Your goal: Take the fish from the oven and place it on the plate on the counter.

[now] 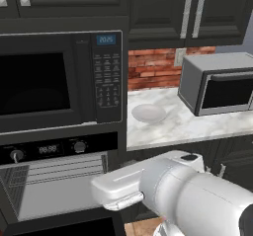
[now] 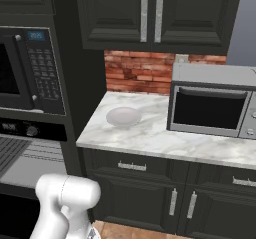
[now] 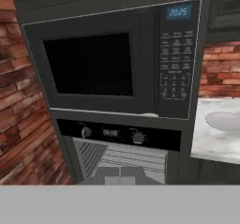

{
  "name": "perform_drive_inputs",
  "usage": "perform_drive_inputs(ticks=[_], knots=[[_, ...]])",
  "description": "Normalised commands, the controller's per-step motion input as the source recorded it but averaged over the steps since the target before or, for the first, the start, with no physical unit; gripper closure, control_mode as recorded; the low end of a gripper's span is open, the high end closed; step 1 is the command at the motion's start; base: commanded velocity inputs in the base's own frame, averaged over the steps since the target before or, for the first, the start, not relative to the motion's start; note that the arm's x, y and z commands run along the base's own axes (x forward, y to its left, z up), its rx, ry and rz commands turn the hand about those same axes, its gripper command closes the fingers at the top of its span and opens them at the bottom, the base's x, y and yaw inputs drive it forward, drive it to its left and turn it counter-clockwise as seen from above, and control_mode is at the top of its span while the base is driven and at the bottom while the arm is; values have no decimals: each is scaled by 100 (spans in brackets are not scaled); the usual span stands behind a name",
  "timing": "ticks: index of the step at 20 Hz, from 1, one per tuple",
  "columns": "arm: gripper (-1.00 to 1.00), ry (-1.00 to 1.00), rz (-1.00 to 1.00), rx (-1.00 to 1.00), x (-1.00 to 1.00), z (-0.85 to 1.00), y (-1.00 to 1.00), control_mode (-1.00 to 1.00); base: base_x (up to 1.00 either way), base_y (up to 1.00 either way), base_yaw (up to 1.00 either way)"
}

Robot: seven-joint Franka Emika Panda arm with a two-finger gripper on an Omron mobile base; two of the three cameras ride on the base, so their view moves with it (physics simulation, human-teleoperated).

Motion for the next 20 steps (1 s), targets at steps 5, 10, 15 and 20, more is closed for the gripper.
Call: perform_drive_inputs(ticks=[5,10,15,20], knots=[[100,0,0,18,2,-100,59,-100,0,0,0],[100,-10,0,8,35,-100,28,-100,0,0,0],[100,-20,0,3,71,-100,11,-100,0,0,0],[100,-17,0,5,81,-100,3,-100,0,0,0]])
